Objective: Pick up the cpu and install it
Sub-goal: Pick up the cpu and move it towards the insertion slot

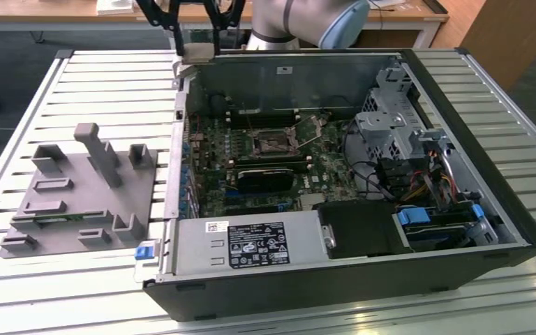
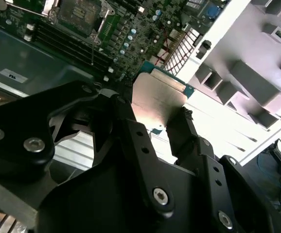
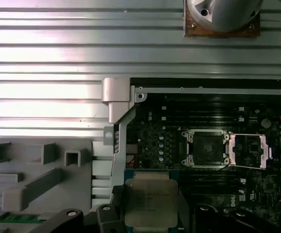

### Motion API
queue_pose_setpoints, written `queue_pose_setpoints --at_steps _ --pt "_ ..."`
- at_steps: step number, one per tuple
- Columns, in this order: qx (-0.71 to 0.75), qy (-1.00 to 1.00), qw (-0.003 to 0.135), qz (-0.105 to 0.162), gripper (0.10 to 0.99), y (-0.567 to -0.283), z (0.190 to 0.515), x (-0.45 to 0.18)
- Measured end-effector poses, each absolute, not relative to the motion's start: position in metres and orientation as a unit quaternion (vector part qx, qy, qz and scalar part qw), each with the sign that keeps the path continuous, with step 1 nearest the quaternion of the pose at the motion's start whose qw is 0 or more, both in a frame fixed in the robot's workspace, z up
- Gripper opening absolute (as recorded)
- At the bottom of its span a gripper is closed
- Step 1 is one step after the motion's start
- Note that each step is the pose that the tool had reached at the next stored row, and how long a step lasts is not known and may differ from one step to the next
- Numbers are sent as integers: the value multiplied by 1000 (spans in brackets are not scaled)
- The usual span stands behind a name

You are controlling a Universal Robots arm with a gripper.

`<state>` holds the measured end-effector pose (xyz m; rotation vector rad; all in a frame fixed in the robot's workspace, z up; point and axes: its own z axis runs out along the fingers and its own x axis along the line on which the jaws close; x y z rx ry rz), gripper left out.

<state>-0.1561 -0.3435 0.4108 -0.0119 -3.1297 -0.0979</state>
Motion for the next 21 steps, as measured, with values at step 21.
queue_pose_setpoints --at_steps 21 --pt "-4 -999 5 -31 529 -341 409 -74"
